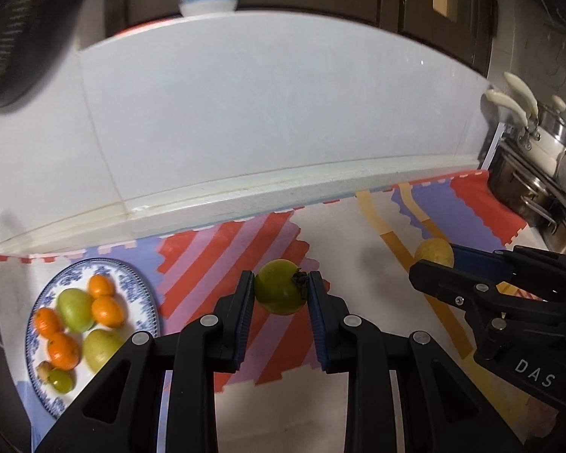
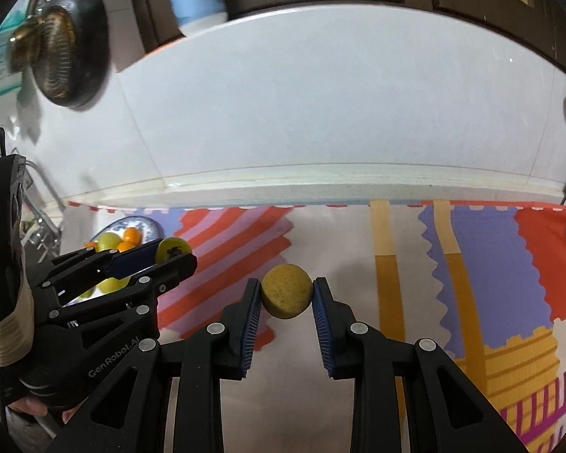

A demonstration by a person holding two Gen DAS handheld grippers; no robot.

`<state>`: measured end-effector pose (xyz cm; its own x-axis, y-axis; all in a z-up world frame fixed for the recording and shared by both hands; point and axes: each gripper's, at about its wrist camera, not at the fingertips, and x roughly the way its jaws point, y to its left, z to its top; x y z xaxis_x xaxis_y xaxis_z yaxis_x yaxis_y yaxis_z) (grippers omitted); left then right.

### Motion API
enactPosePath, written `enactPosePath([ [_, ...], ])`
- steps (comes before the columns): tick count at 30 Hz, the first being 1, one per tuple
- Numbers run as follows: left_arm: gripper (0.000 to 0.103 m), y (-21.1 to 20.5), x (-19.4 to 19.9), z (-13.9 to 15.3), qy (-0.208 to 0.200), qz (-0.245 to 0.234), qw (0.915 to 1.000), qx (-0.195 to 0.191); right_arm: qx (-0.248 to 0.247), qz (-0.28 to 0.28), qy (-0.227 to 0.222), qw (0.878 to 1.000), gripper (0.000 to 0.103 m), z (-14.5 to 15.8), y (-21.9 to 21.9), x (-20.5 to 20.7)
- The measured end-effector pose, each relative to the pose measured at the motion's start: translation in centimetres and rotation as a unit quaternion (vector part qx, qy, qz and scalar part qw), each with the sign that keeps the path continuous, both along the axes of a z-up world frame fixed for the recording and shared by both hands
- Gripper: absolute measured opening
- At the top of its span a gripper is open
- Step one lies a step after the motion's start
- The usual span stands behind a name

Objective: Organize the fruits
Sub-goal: 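Carry the green fruit onto the plate while the right tool carries the yellow fruit there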

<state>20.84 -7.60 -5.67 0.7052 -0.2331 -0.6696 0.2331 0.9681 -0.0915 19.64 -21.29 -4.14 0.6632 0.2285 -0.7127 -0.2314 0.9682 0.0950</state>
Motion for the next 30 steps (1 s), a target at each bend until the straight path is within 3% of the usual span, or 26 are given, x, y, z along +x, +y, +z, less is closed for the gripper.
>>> enactPosePath([
  [17,0.028,6.4,-6.6,2.6,-0.033,0.062,0.9975,-0.003,0.002,0.058,-0.025,0.998,0.029,2.5,5.6,-4.4],
  [30,0.028,13.6,-9.0,2.2,-0.030,0.113,0.9931,0.008,-0.003,0.113,-0.025,0.993,0.029,2.0,12.8,-5.6],
])
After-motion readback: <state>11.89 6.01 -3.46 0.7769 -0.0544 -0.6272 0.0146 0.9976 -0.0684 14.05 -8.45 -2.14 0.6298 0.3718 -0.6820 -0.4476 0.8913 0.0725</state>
